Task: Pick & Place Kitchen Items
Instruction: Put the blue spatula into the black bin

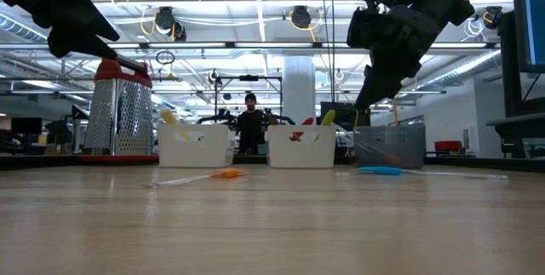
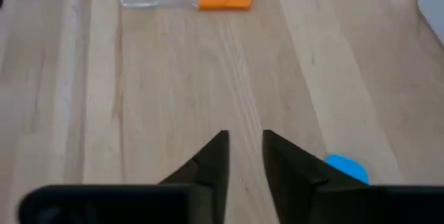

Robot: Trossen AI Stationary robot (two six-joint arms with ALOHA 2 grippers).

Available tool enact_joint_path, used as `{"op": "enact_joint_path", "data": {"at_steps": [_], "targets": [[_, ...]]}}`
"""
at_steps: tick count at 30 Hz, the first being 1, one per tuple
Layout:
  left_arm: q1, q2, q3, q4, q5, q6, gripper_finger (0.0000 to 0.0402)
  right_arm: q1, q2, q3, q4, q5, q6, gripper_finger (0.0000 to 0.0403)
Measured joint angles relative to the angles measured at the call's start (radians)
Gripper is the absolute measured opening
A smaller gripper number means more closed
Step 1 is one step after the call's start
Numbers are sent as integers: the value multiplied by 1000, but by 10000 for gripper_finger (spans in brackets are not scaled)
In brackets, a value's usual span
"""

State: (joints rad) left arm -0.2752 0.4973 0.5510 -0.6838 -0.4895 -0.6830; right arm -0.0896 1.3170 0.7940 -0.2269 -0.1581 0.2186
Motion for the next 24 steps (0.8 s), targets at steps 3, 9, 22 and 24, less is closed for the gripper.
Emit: {"op": "enact_joint_path", "data": {"at_steps": [3,9,22,24], "targets": [[0,0,0,0,-12,0,230,-1,0,1,-31,-5,-17,114],[0,0,0,0,-17,-1,230,-1,5,1,-97,9,-86,182],[0,0,0,0,-17,-15,230,-29,182,37,-179,88,-130,246],[0,0,0,-1,-17,-12,230,-29,192,56,-189,115,-138,246]]}}
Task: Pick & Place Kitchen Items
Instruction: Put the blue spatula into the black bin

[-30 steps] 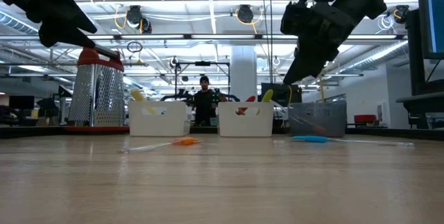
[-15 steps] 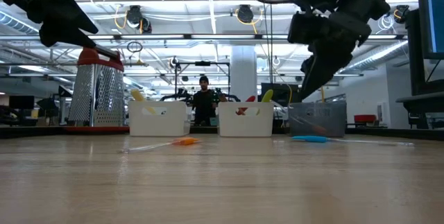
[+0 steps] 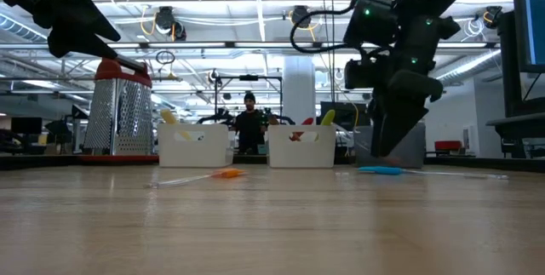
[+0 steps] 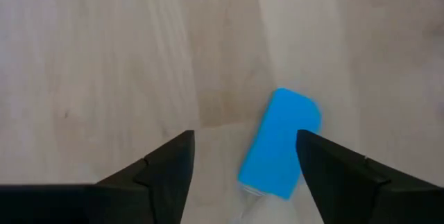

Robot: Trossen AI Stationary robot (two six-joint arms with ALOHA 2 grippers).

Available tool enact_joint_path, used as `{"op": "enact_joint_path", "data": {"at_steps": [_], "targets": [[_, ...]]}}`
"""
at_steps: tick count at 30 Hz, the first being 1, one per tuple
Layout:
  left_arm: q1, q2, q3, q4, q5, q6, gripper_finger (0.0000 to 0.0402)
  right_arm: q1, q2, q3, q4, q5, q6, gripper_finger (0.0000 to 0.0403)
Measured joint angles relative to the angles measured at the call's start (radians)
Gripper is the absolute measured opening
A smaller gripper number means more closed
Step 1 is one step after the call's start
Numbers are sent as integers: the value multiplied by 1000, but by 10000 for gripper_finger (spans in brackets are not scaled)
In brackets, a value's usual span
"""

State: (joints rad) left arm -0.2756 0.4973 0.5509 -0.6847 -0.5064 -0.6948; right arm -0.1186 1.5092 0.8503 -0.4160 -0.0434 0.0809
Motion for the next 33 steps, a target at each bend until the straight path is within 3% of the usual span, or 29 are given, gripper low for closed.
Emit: {"op": "enact_joint_path", "data": {"at_steps": [5,11,15,22,26,33], "targets": [[0,0,0,-1,0,6,230,-3,-10,28,-15,71,-9,242],[0,0,0,-3,0,33,230,-14,2,26,-91,72,36,244],[0,0,0,-4,0,46,230,-15,35,25,-48,68,41,252],[0,0,0,-8,0,56,230,-19,208,30,10,117,65,263],[1,6,0,-8,2,50,230,-24,298,32,-37,85,91,267],[1,23,0,-8,8,42,230,-24,295,33,-60,95,117,253]]}}
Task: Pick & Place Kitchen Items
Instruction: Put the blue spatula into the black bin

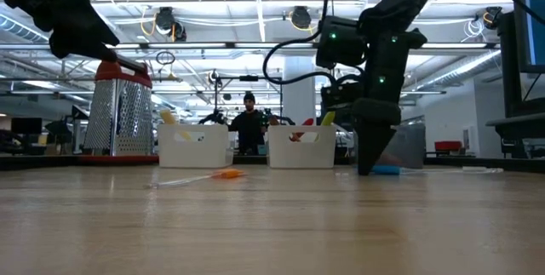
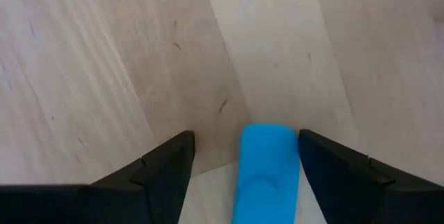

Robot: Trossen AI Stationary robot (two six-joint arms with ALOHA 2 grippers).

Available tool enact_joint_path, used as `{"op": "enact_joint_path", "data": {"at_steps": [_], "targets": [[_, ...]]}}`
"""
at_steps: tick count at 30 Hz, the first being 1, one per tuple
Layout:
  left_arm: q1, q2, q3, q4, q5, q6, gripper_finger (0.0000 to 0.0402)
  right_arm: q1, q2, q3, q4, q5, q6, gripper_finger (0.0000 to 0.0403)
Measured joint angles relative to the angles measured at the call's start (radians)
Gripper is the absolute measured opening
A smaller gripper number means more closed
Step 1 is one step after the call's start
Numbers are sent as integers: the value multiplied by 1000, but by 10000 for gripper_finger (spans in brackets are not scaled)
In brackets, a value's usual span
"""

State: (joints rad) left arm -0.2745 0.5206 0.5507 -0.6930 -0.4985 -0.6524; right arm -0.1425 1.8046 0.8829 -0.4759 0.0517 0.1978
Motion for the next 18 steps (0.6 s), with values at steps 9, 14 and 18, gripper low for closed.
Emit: {"op": "enact_joint_path", "data": {"at_steps": [9,14,18], "targets": [[1,29,0,0,0,20,230,0,-30,-6,-84,47,55,223],[1,36,0,0,0,22,230,11,-31,-6,-81,53,92,216],[1,36,0,0,0,30,230,14,-63,-10,-54,57,91,220]]}}
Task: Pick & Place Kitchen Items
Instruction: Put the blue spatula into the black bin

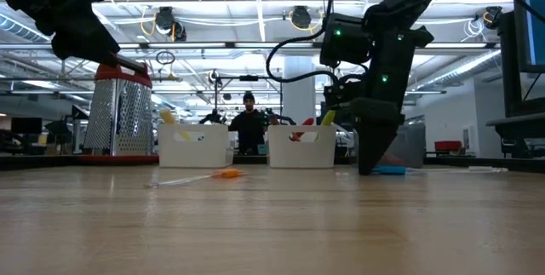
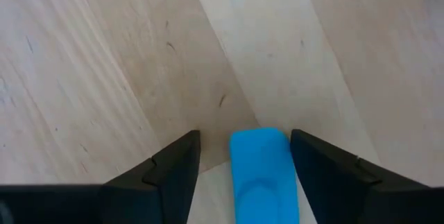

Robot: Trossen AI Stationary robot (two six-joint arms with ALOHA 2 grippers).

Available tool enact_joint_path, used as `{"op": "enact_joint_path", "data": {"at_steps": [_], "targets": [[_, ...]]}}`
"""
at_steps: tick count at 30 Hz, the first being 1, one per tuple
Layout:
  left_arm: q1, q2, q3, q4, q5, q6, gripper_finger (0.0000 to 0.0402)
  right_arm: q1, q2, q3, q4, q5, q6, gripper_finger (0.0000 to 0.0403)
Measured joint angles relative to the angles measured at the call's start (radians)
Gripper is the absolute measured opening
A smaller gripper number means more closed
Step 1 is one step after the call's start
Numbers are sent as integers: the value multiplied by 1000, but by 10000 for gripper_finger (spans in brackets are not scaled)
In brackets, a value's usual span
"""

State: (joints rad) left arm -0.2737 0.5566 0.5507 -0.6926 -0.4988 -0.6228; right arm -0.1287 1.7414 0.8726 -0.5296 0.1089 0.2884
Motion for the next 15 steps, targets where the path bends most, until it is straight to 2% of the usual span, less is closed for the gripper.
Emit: {"op": "enact_joint_path", "data": {"at_steps": [8,15], "targets": [[0,0,0,0,0,14,230,-1,-173,-6,-25,91,-21,243],[0,0,0,1,0,16,230,0,-242,-1,-59,75,-21,247]]}}
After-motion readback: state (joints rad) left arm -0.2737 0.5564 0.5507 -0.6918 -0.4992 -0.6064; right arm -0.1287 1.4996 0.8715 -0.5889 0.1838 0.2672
